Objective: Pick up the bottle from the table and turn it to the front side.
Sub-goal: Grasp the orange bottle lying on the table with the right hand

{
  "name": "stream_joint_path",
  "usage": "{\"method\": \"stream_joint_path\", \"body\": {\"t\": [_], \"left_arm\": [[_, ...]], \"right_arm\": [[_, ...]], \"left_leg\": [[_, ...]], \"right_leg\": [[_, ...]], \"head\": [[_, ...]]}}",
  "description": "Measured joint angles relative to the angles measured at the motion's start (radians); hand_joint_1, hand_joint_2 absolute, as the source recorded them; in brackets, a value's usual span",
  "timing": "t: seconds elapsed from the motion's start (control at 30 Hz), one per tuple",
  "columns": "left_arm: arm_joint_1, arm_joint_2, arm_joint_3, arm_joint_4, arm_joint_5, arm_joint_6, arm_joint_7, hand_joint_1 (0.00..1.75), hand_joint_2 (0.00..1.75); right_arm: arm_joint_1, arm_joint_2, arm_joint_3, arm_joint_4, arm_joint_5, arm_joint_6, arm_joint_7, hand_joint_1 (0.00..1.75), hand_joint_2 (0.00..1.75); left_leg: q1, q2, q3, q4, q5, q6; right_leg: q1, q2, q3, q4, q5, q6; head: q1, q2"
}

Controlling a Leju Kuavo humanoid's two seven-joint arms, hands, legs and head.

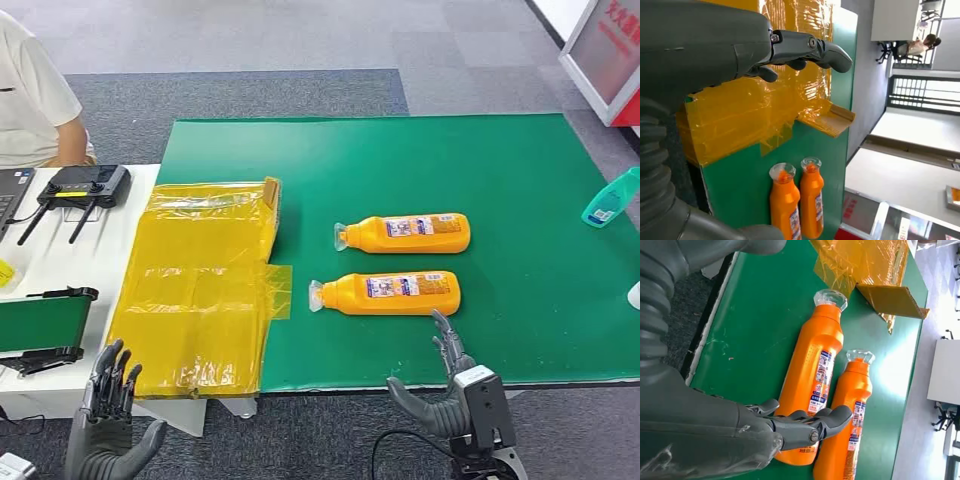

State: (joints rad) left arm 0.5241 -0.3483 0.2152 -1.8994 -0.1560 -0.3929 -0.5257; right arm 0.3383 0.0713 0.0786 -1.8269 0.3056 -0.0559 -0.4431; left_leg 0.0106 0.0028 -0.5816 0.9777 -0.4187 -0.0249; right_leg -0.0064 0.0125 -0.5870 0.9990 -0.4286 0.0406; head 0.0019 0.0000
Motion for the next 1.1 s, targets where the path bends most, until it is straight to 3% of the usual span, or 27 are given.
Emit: {"method": "stream_joint_path", "body": {"t": [0.3,0.47,0.53,0.67,0.93,1.1], "left_arm": [[-0.001,0.000,0.001,0.000,0.009,-0.018,0.000,0.00,1.75],[-0.001,0.000,0.002,0.000,0.018,-0.019,0.000,0.00,1.75],[-0.001,0.000,0.003,0.000,0.019,-0.019,0.003,0.00,1.75],[-0.004,0.000,0.003,0.000,0.019,-0.036,0.021,0.00,1.75],[-0.045,0.004,0.000,0.009,0.010,-0.064,0.054,0.00,1.75],[-0.072,0.013,-0.020,0.027,0.022,-0.047,0.060,0.00,1.75]], "right_arm": [[-0.001,0.000,0.000,0.000,0.007,-0.002,-0.004,0.00,1.75],[0.000,0.000,0.000,0.000,0.085,-0.048,0.012,0.00,1.75],[0.000,-0.002,0.002,0.000,0.235,-0.130,0.063,0.00,1.75],[-0.007,-0.044,0.031,0.000,0.629,-0.271,0.252,0.00,1.75],[-0.092,-0.171,0.153,0.058,1.084,-0.220,0.520,0.00,1.75],[-0.177,-0.220,0.234,0.140,1.148,-0.200,0.557,0.00,1.75]], "left_leg": [[0.000,0.000,0.000,0.000,0.000,0.000],[0.000,0.000,0.000,0.000,0.000,0.000],[0.000,0.000,0.000,0.000,0.000,0.000],[0.000,0.000,0.000,0.000,0.000,0.000],[0.000,0.000,0.000,0.000,0.001,0.000],[0.000,0.000,0.000,0.000,0.002,0.000]], "right_leg": [[0.000,0.000,0.000,0.000,0.000,0.000],[0.000,0.000,0.000,0.000,0.000,0.000],[0.000,0.000,0.000,0.000,0.000,0.000],[0.000,0.000,0.000,0.000,0.000,0.000],[0.000,0.000,0.000,0.000,0.001,0.000],[0.000,0.000,0.000,0.000,0.002,0.001]], "head": [[0.000,0.000],[0.000,0.000],[0.000,0.000],[0.000,0.000],[0.000,0.000],[0.000,0.000]]}}
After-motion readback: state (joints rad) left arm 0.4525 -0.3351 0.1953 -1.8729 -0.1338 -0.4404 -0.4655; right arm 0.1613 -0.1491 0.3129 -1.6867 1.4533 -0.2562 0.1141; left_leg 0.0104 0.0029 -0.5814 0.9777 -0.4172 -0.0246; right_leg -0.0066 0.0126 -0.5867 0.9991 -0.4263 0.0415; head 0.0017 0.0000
